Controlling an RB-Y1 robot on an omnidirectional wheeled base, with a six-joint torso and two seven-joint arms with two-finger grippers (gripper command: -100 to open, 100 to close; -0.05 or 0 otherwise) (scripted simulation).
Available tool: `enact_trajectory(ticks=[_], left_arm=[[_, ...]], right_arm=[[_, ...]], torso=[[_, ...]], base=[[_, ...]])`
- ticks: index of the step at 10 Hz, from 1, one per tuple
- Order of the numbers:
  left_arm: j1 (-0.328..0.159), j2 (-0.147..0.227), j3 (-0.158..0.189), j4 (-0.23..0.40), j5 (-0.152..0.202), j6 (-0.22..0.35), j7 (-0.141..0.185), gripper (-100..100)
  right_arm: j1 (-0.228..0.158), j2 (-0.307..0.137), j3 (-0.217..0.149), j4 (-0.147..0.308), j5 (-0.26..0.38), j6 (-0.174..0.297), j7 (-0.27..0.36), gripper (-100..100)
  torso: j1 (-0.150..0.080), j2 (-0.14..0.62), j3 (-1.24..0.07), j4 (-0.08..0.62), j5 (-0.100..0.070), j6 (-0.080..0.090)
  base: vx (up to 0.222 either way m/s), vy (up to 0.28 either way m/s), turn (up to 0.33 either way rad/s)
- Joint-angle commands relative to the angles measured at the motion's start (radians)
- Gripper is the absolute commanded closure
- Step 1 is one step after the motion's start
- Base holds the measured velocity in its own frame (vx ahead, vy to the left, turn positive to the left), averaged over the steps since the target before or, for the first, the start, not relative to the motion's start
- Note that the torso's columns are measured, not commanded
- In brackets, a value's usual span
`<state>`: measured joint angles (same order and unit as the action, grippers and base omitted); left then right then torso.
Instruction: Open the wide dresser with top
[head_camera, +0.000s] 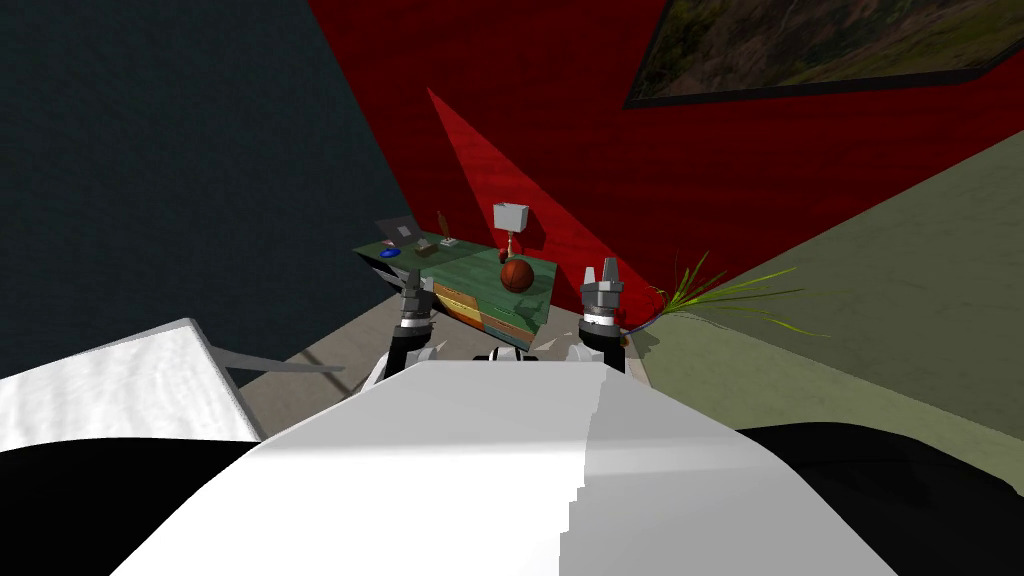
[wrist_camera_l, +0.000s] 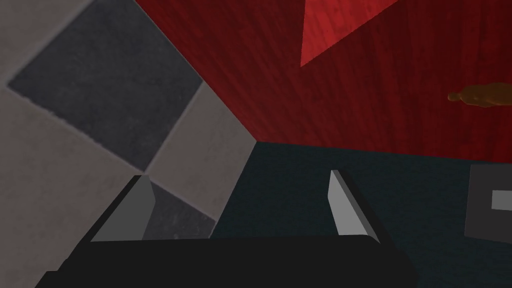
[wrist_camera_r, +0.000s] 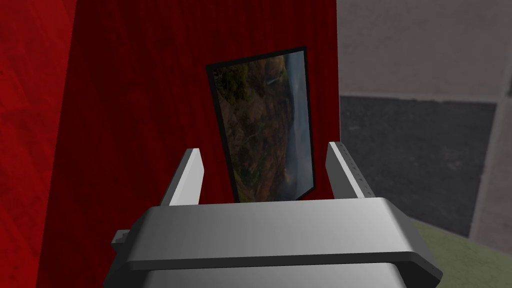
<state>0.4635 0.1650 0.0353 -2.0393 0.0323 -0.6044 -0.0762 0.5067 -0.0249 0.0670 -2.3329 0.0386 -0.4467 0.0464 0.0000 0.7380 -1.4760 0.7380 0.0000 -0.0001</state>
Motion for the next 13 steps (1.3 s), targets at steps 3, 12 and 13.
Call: enact_trajectory(ticks=[3, 12, 13], left_arm=[[-0.02, 0.02, -0.019, 0.11, -0.013, -0.042, -0.008, -100], [-0.061, 0.035, -0.054, 0.328, -0.036, -0.125, -0.02, -100], [-0.07, 0.035, -0.062, 0.361, -0.042, -0.143, -0.023, -100]], right_arm=[[0.0, 0.0, 0.0, 0.0, 0.0, 0.0, 0.0, 0], [0.0, 0.0, 0.0, 0.0, 0.0, 0.0, 0.0, 0], [0.0, 0.0, 0.0, 0.0, 0.0, 0.0, 0.0, 0]], torso=[[0.0, 0.0, 0.0, 0.0, 0.0, 0.0], [0.0, 0.0, 0.0, 0.0, 0.0, 0.0], [0.0, 0.0, 0.0, 0.0, 0.0, 0.0]], base=[[0.028, -0.01, -0.036], [0.025, -0.01, -0.032], [0.043, -0.013, -0.071]])
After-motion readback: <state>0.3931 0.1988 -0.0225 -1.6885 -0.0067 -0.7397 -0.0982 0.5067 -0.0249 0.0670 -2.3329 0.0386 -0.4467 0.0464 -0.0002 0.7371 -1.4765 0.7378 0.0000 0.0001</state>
